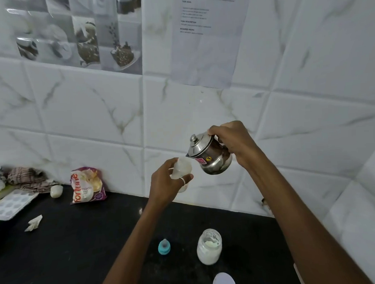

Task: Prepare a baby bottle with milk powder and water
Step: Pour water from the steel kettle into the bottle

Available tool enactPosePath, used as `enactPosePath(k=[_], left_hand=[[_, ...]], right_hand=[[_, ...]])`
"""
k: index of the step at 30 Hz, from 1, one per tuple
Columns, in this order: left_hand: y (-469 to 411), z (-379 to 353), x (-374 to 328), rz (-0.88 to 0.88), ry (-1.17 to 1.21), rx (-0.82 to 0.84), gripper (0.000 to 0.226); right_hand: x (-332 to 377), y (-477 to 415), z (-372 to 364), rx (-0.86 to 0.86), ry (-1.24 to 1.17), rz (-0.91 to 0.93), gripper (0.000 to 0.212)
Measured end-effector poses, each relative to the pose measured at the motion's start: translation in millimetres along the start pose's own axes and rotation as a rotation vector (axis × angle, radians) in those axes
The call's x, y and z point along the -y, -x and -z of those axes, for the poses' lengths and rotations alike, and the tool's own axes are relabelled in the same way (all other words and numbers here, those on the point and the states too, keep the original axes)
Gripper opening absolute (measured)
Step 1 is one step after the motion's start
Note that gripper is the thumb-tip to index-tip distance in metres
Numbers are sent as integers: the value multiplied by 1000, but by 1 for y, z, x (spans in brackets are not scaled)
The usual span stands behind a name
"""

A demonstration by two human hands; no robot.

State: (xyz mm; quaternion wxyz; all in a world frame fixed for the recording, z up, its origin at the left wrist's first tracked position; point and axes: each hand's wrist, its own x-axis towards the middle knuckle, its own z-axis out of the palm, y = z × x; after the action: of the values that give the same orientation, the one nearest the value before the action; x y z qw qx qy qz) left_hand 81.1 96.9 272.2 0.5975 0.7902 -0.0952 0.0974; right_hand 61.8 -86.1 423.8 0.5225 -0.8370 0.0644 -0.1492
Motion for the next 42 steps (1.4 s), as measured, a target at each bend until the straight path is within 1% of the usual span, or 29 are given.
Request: enactPosePath(k=[2, 6, 9, 15, 22, 24, 29, 34, 42], left_hand=[[2, 0, 2, 0, 12, 9, 67], [5, 1, 6, -11, 26, 10, 70], [7, 3, 8, -19, 25, 13, 71], [11, 3, 7, -13, 50, 2, 67], [13, 4, 9, -15, 67, 11, 65], [13, 3, 10, -15, 74, 12, 65], [13, 3, 10, -16, 76, 17, 66], [12, 3, 12, -19, 74, 21, 67], [13, 5, 17, -21, 49, 28, 67]], right_hand=[[4, 0, -4, -2, 49, 1, 52], [11, 2, -8, -20, 132, 13, 43], [15, 5, -9, -16, 188, 8, 40], [23, 8, -9, -8, 275, 32, 30], [30, 6, -11, 3, 325, 54, 40], [31, 5, -11, 12, 343, 64, 39], [33, 3, -15, 19, 425, 76, 28], [34, 2, -19, 18, 484, 82, 31], [35, 0, -21, 28, 489, 95, 36]])
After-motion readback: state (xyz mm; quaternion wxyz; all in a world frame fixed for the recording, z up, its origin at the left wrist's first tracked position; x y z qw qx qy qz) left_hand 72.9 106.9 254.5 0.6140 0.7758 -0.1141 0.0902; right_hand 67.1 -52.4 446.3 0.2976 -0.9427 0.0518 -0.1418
